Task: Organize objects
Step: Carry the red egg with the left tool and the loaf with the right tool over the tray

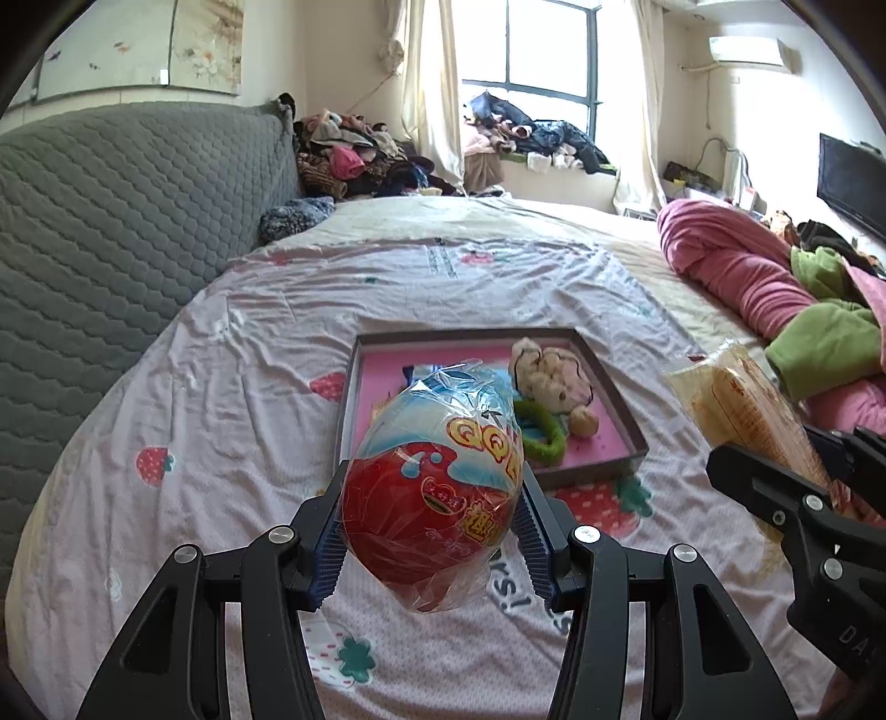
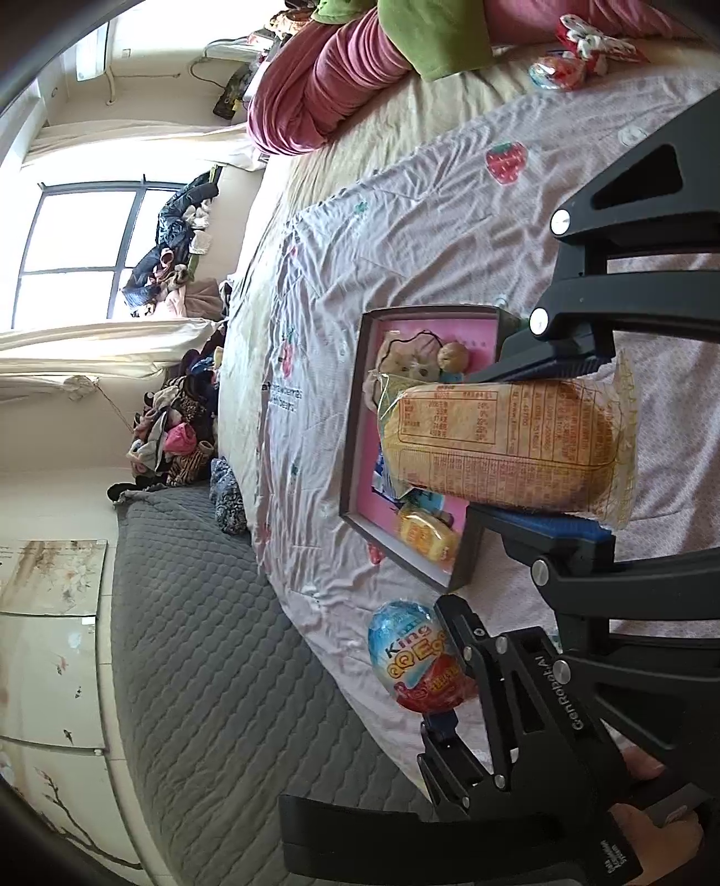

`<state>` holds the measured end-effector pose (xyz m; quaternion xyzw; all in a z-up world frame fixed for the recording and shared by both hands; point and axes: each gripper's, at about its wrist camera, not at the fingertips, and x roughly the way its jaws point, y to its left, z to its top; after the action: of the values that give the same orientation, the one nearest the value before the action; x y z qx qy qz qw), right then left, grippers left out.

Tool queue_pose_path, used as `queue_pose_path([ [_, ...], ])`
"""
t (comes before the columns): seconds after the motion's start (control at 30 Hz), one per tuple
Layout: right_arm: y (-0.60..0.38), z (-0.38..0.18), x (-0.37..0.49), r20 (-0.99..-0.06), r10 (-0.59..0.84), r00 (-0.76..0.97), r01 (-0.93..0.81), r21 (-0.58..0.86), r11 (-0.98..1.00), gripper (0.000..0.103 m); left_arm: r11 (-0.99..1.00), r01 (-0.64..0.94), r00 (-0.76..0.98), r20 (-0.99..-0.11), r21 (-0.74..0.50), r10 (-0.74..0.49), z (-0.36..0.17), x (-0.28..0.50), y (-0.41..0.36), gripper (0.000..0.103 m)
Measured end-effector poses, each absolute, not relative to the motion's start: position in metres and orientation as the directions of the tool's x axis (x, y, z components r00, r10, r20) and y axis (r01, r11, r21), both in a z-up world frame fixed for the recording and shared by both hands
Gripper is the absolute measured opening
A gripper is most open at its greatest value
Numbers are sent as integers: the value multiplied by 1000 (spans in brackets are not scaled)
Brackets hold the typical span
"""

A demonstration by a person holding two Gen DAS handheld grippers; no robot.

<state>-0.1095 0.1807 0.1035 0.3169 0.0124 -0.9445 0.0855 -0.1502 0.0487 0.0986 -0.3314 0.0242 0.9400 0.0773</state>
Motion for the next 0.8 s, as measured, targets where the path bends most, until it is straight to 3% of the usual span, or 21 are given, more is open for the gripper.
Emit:
queue_pose_path([
  [0.8,196,135,-125,-562,-171,-809,173,50,-984,39,-983,-183,-779,-615,33,124,130,-176,69,56],
])
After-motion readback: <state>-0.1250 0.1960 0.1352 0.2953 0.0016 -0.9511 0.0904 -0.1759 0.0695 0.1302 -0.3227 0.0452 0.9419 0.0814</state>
